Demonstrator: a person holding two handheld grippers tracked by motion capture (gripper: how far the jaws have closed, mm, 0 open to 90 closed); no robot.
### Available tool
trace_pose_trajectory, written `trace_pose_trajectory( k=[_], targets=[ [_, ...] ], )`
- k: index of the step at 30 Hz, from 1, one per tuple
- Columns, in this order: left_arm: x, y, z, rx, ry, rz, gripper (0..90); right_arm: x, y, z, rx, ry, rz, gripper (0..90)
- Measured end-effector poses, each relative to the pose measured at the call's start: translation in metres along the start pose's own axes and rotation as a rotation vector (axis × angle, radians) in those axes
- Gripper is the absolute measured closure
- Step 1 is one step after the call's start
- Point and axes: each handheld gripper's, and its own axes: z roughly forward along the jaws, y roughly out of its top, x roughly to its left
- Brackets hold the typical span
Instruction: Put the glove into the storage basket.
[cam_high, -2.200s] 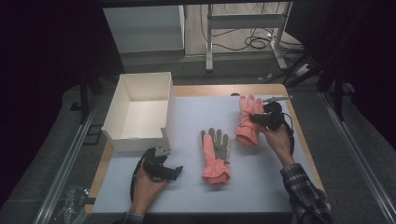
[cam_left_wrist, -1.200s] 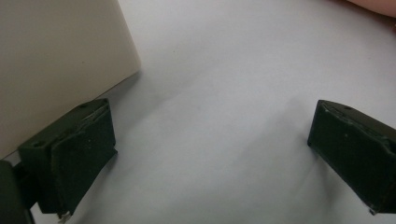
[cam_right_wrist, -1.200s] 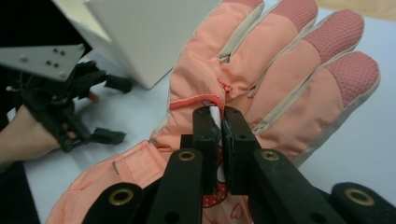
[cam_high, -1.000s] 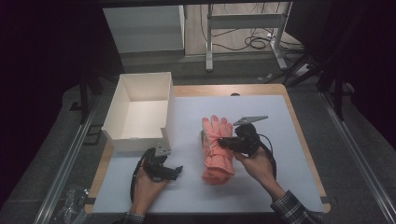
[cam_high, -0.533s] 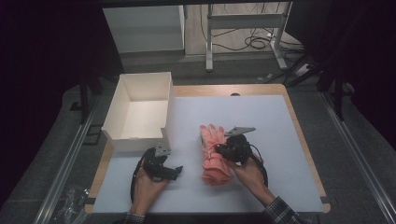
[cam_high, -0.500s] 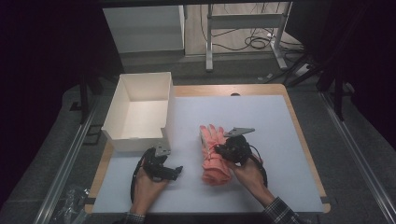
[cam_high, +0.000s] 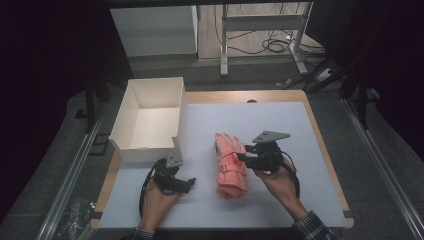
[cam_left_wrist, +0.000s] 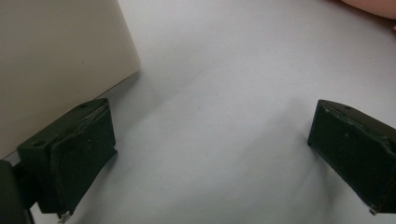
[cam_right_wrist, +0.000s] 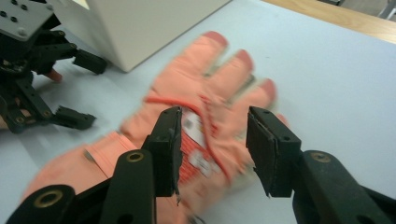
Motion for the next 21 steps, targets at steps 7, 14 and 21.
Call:
trace_pose_trajectory(
  k=[7, 14, 21],
  targets=[
    [0.000, 0.000, 0.000, 0.003, -0.001, 0.005, 0.7, -0.019, -0.044, -0.010, 0.049, 0.058, 0.027, 72.3],
    [0.000, 0.000, 0.000, 0.004, -0.003, 0.004, 0.7, -0.010, -0.080, -0.003, 0.091, 0.127, 0.003, 82.8],
    [0.000, 0.000, 0.000, 0.003, -0.003, 0.002, 0.7, 0.005, -0.098, 0.011, 0.109, 0.185, -0.012, 85.3]
  ],
)
